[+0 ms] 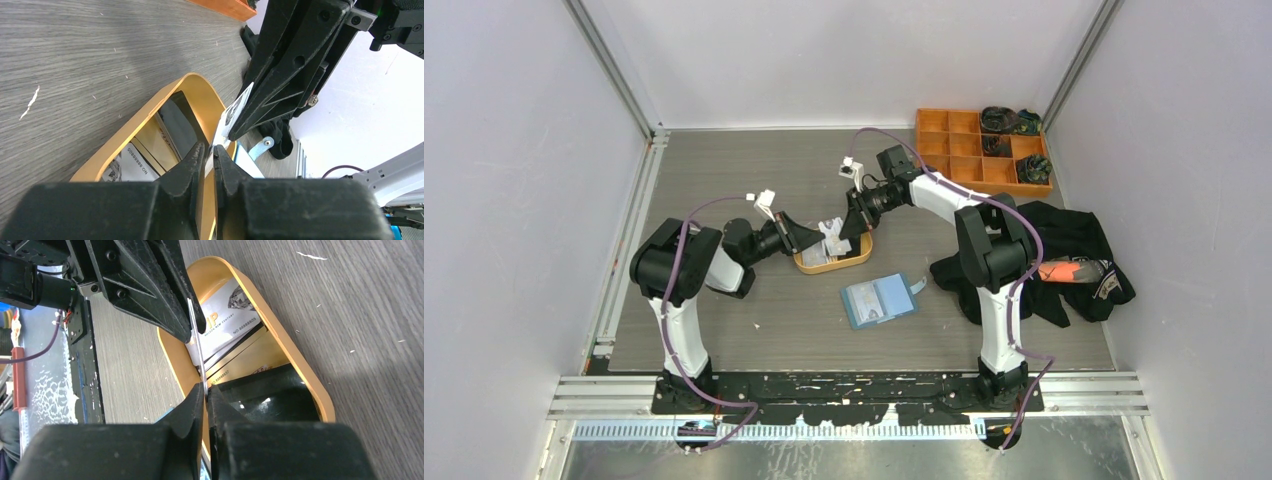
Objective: Put the credit cards into the card holder
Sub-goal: Pick up the credit card from the storage box.
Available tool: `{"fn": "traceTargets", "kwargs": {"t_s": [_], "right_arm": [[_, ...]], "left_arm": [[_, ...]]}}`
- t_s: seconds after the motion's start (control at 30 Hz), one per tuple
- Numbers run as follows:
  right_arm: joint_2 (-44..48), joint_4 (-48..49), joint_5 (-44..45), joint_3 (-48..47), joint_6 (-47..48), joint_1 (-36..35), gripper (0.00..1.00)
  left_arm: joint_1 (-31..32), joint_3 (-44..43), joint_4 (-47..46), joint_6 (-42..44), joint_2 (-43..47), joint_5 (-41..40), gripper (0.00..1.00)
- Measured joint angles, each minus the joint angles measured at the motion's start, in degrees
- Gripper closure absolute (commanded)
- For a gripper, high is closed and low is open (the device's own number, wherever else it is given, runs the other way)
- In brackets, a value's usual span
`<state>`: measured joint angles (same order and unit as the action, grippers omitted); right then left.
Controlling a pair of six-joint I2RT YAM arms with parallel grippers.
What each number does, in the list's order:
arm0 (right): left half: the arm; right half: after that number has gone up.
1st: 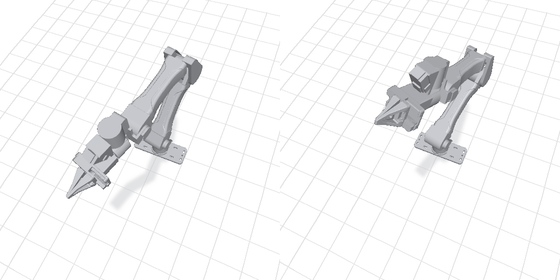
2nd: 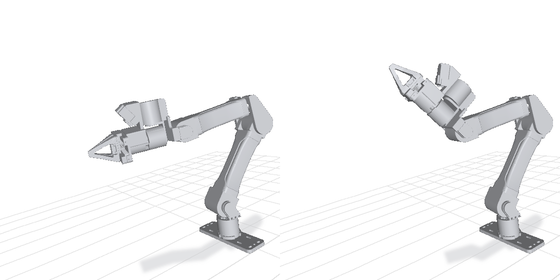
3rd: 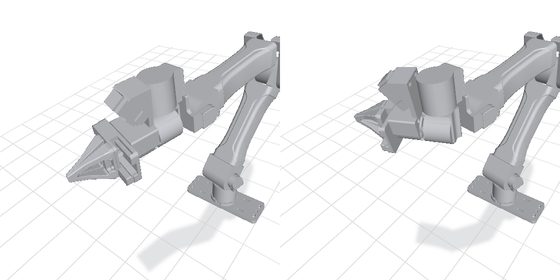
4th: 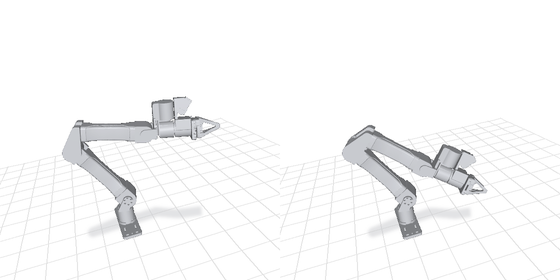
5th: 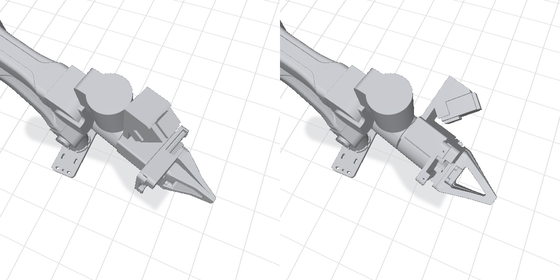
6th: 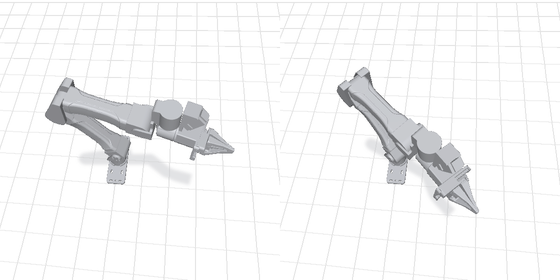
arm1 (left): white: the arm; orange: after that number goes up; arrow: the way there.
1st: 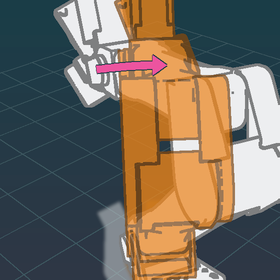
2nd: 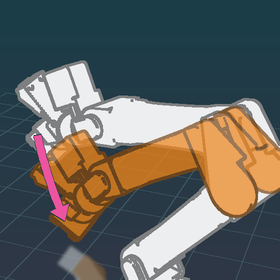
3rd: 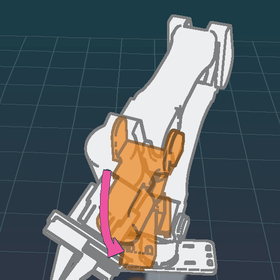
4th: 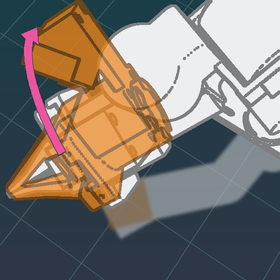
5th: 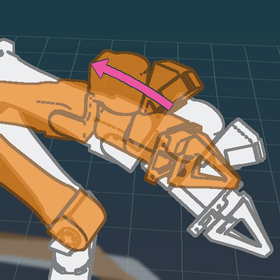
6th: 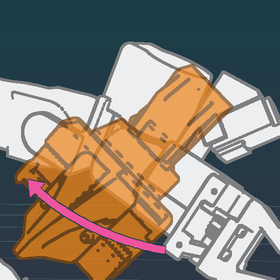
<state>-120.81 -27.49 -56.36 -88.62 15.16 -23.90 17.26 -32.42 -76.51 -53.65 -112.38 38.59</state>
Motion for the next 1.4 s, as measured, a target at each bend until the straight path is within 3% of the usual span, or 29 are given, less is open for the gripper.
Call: {"fn": "traceTargets", "kwargs": {"t_s": [0.27, 0.57, 0.67, 0.97, 1.4], "right_arm": [[0.0, -0.3, -1.0, 0.0, 0.9, 1.1, 0.99], [0.0, -5.7, -4.3, -2.6, 5.8, 2.7, 0.99], [0.0, -7.4, -5.5, -3.8, 7.2, 2.6, 0.99], [0.0, -9.6, -8.2, -4.7, 8.2, 2.6, 0.99], [0.0, -10.5, -10.4, -6.0, 8.1, 2.6, 0.99]], "left_arm": [[0.0, 0.3, -1.1, -0.2, 0.0, 0.1, 0.53], [0.0, 1.0, -2.6, 1.4, 0.9, 1.7, 0.46], [0.0, 0.8, -2.7, 1.6, 0.9, 2.8, 0.48], [0.4, -1.9, -2.5, 1.2, 0.5, 7.2, 0.73], [0.7, -3.2, -2.5, 0.0, -0.9, 9.7, 0.8]]}}
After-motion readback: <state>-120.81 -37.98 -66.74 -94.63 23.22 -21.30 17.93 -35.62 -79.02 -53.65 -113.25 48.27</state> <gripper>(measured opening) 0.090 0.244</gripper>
